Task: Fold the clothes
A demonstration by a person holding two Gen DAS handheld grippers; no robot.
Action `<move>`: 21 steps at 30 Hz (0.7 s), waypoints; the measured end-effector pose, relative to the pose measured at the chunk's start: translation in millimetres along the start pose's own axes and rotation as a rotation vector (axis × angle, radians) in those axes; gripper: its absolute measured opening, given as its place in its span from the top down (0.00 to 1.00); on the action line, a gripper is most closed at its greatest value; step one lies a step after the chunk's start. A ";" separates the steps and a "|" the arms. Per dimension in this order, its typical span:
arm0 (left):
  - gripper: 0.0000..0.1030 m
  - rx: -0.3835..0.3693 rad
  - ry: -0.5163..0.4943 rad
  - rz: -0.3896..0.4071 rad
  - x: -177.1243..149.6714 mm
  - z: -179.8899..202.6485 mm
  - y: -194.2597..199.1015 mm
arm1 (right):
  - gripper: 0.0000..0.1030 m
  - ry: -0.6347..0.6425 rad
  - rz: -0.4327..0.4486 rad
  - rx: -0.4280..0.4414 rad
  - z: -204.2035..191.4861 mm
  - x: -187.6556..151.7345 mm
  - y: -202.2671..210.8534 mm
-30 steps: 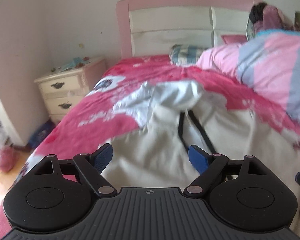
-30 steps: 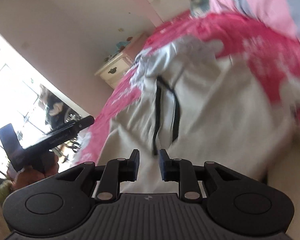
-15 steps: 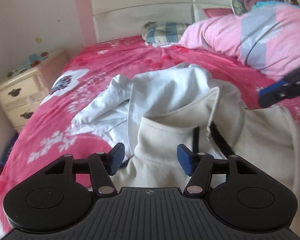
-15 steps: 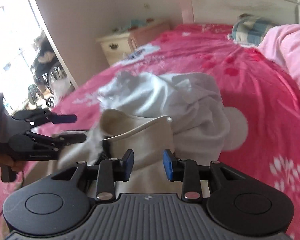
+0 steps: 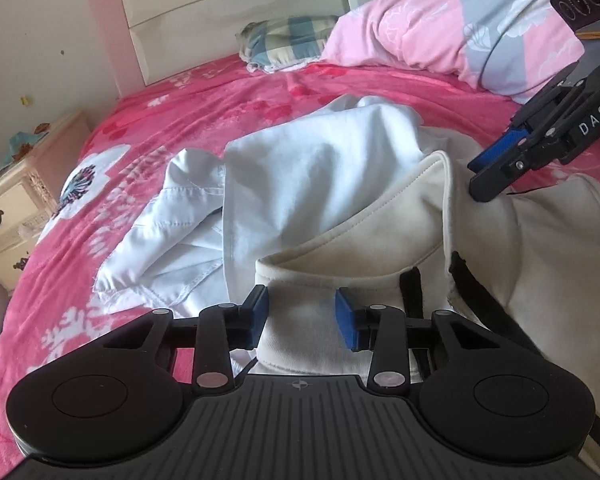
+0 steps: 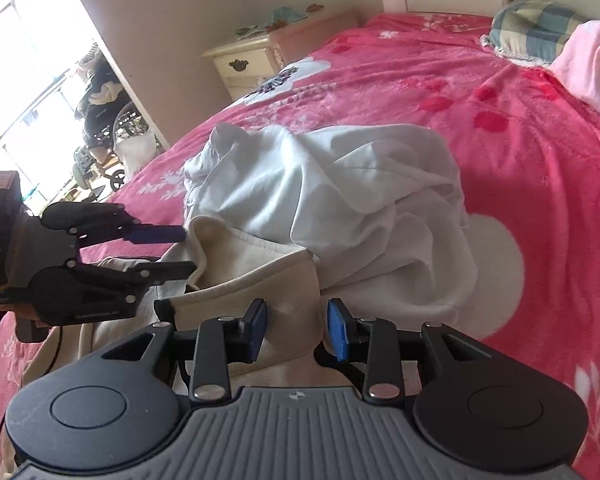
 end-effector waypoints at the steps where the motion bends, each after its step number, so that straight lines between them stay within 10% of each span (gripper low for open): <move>1: 0.63 -0.003 0.002 -0.004 0.0 -1.2 -1.9 | 0.65 0.002 -0.004 0.005 -0.3 0.4 -0.8; 13: 0.63 -0.070 0.085 -0.046 -5.0 -13.6 -11.0 | 0.83 0.026 -0.021 -0.008 -2.6 1.0 -7.8; 21: 0.99 -0.064 0.148 -0.031 -0.3 -11.6 3.8 | 0.91 0.024 0.045 -0.034 -14.5 -2.7 11.5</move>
Point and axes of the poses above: each gripper's, at about its wrist camera, not at the fingertips, and y roughly against the way its jaws point, z to its right, x to its top, the point moved 8 cm from there along -y, roughly the way its jaws point, and after that the axes turned 14 degrees about -y, right-handed, at the moved point
